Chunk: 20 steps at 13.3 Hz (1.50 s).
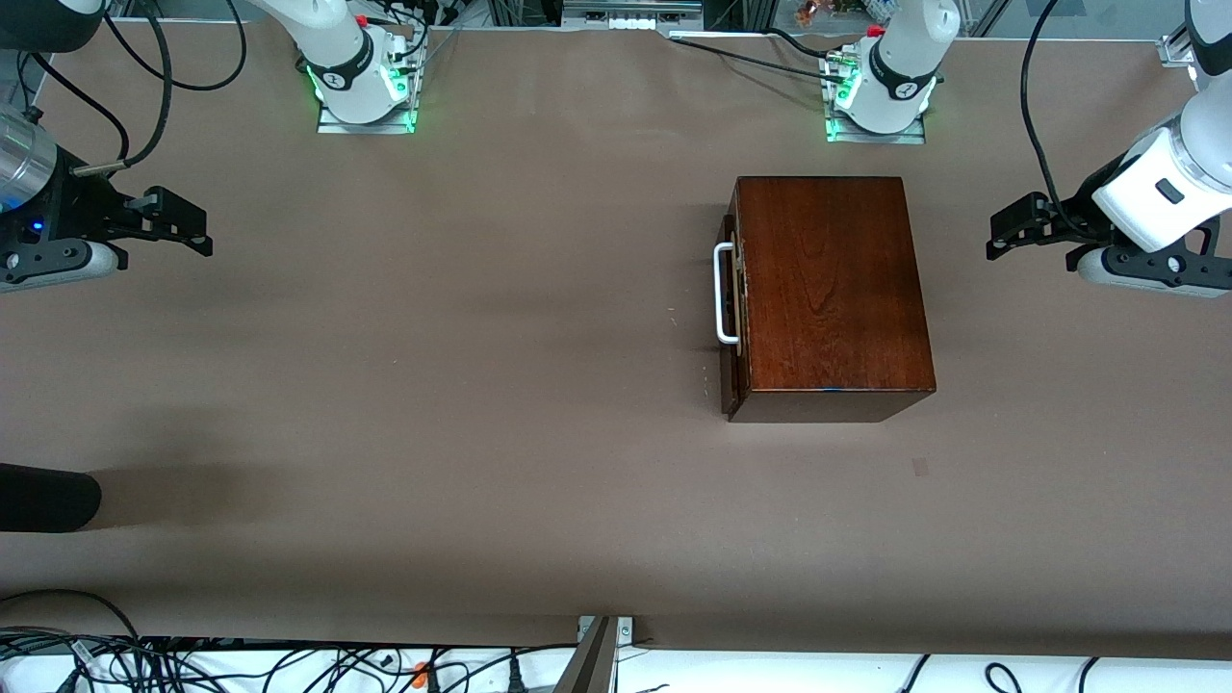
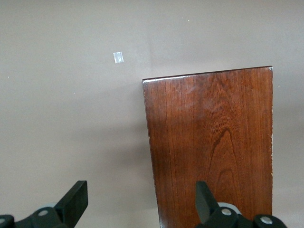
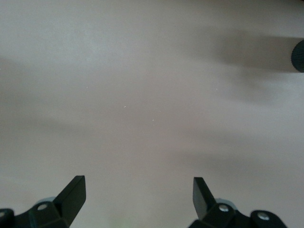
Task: Open drawer, take yellow block, close drawer
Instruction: 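Move the left gripper to the white drawer handle of the box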
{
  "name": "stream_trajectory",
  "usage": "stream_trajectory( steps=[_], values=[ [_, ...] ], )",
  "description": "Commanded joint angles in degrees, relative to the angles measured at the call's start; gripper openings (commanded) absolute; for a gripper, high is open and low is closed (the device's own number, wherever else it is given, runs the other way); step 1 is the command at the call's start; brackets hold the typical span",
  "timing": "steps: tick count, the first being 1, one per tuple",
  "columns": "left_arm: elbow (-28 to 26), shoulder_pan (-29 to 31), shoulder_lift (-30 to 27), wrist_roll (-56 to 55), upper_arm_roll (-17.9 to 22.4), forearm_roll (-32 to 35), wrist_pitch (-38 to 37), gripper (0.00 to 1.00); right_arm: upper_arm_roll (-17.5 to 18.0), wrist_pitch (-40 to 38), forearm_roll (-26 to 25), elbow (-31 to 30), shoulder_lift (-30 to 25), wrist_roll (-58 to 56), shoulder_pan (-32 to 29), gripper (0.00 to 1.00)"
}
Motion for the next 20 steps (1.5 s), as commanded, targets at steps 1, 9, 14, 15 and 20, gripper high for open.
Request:
stream_trajectory(
  steps=[1,9,14,15,20],
  values=[
    [2.58,-0.08,1.21,-0.11,0.12,1.27,-1.70,1.00,0.09,-0.29,0.57,1.19,0.32,0.66,-0.03,1.00],
    [2.49,-0.08,1.39,-0.20,-0.14,1.19,-3.72,1.00,0.09,-0.29,0.57,1.19,0.32,0.66,-0.03,1.00],
    [2.84,-1.92,2.53,0.07,-0.58,0.22,-6.09,1.00,0.09,-0.38,0.57,1.10,0.32,0.66,-0.03,1.00],
    [2.93,-2.54,3.14,0.07,-0.67,0.13,-6.09,1.00,0.09,-0.38,0.57,1.19,0.32,0.57,-0.03,1.00],
    [3.19,-10.78,8.06,-0.98,-2.16,0.74,-4.52,1.00,0.01,-0.38,0.57,1.19,0.32,0.57,-0.03,1.00]
  ],
)
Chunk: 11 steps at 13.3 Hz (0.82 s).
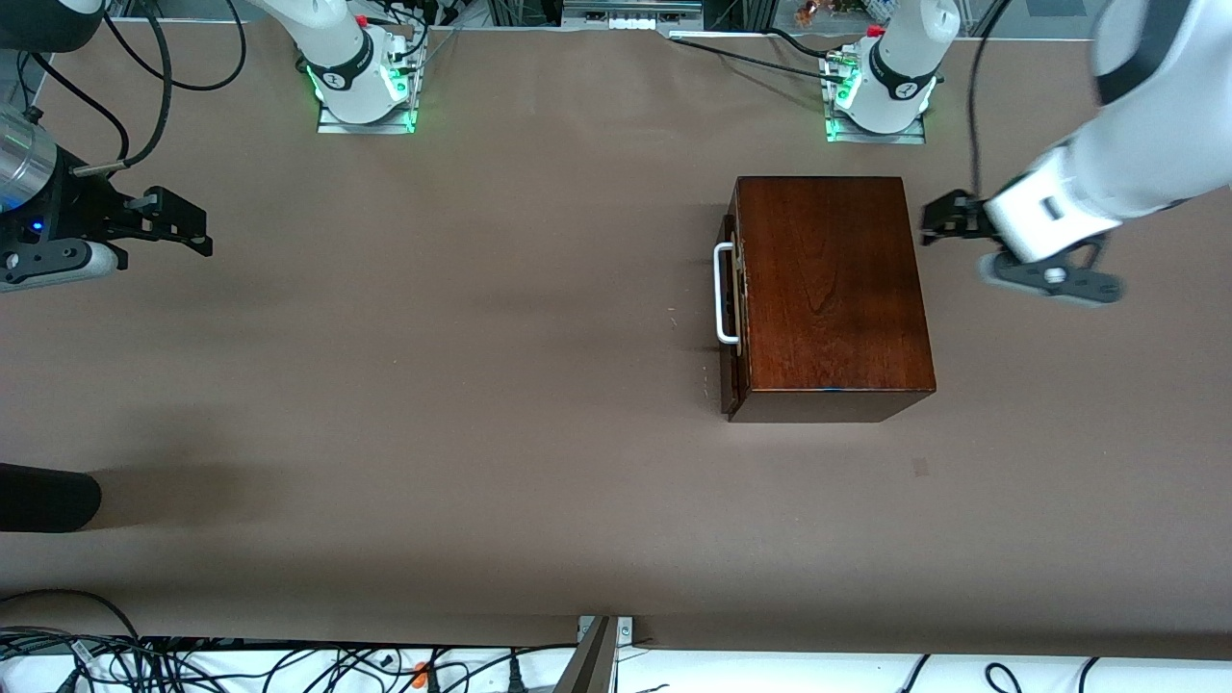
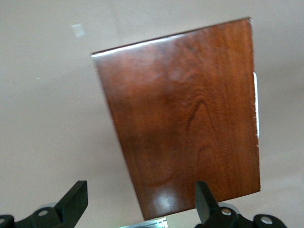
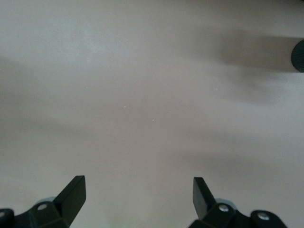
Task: Open drawer, take yellow block, close drawer
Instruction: 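Move the left gripper to the white drawer handle of the box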
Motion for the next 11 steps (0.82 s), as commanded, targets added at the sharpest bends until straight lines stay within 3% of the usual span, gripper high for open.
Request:
stream_trajectory(
  steps=[1,8,11],
  values=[
    [3.94,-6.96,5.44,-2.43,-0.19,1.30,1.28,1.00,0.01,-0.39,0.57,1.17,0.32,0.59,-0.03,1.00],
    [4.56,-19.72,15.28,-20.25,-0.19,2.09,13.06,1.00,0.01,-0.39,0.57,1.17,0.32,0.59,-0.03,1.00],
    [4.30,-24.20,19.06,-27.55,-0.10,5.68,16.32,1.00,0.01,-0.39,0.57,1.17,0.32,0.59,-0.03,1.00]
  ],
)
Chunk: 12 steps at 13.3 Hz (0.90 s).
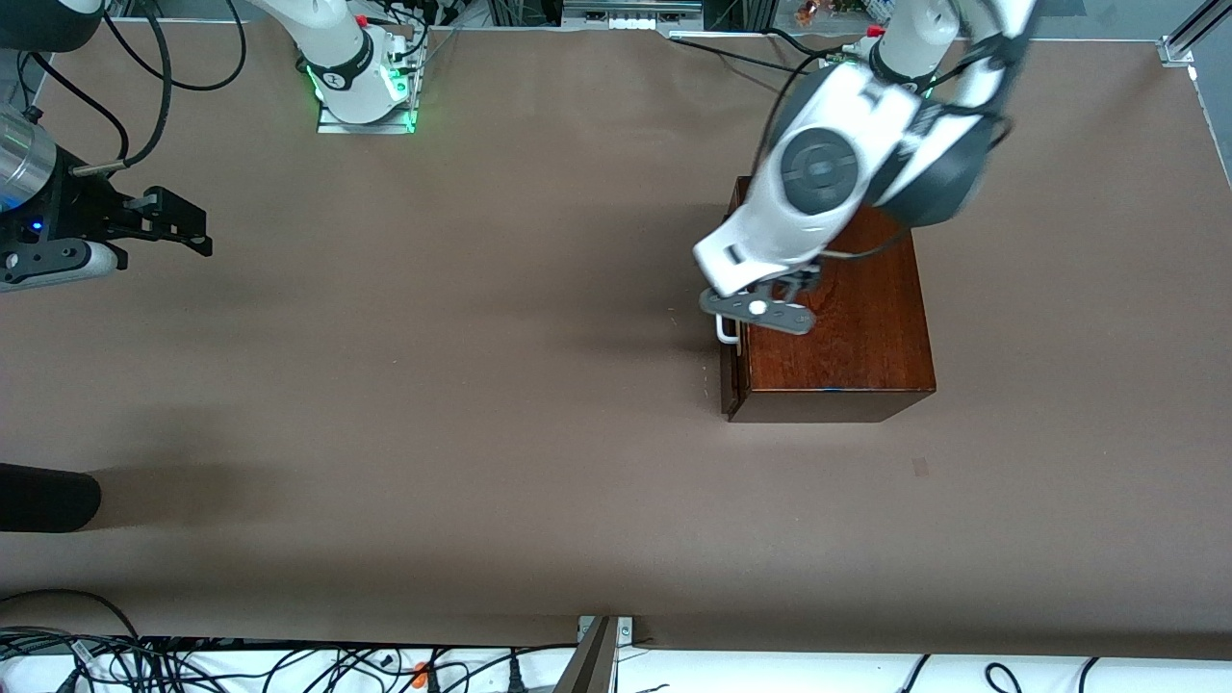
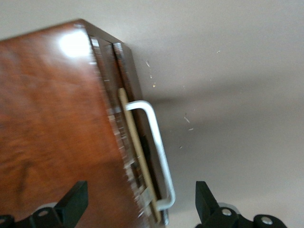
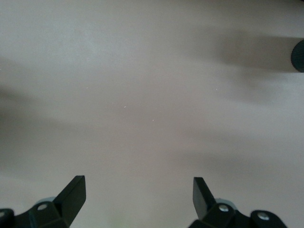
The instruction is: Open drawer, take yellow block, close drawer
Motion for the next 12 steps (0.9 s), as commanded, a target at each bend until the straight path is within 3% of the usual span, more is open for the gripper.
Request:
stream_trajectory(
  steps=[1,7,12],
  values=[
    [2.53,-4.75,4.57,-7.85,0.62,5.46,1.09,1.00,0.01,-0.39,0.57,1.14,0.32,0.57,-0.03,1.00],
    [2.17,-9.68,9.23,-17.54,0.62,14.43,1.88,1.00,0.01,-0.39,0.57,1.14,0.32,0.57,-0.12,1.00],
    [2.00,-10.48,11.34,-19.92,0.53,17.34,1.88,1.00,0.01,-0.39,0.66,1.14,0.32,0.57,-0.12,1.00]
  ],
)
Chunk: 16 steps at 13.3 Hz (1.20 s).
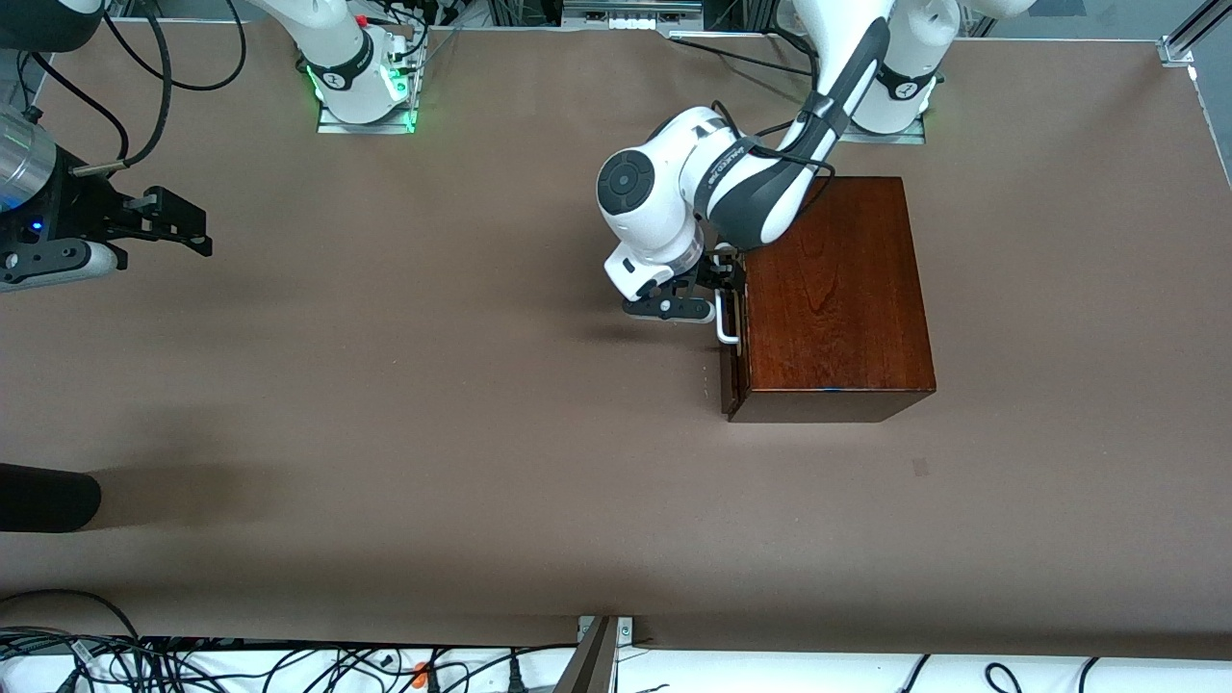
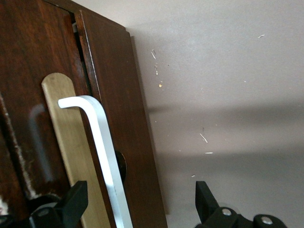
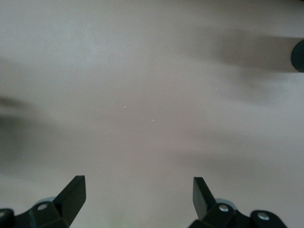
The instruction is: Open drawer, take yellow block, close drawer
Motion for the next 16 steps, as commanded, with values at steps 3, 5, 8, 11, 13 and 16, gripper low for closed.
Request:
stream_trajectory(
  steps=[3,5,8,11,13,16],
  values=[
    [1.76,-0.65,2.10,-1.45,0.49,1.64,0.25,1.00,0.01,-0.39,0.66,1.05,0.32,0.55,-0.11,1.00],
    [1.76,-0.65,2.80,-2.76,0.49,1.56,1.39,1.00,0.01,-0.39,0.57,1.14,0.32,0.55,-0.11,1.00],
    [1.84,-1.26,3.77,-5.05,0.40,0.85,3.14,1.00,-0.08,-0.39,0.57,1.05,0.32,0.55,-0.11,1.00],
    [2.19,-1.53,3.94,-5.23,0.40,-0.20,4.99,1.00,-0.08,-0.39,0.57,1.05,0.32,0.55,-0.11,1.00],
    [2.46,-1.53,3.94,-5.23,0.40,-4.66,7.00,1.00,-0.08,-0.39,0.57,1.05,0.32,0.55,-0.11,1.00],
    [2.64,-1.88,3.94,-5.23,0.40,-7.40,10.35,1.00,-0.08,-0.39,0.57,1.05,0.32,0.55,-0.11,1.00]
  ],
)
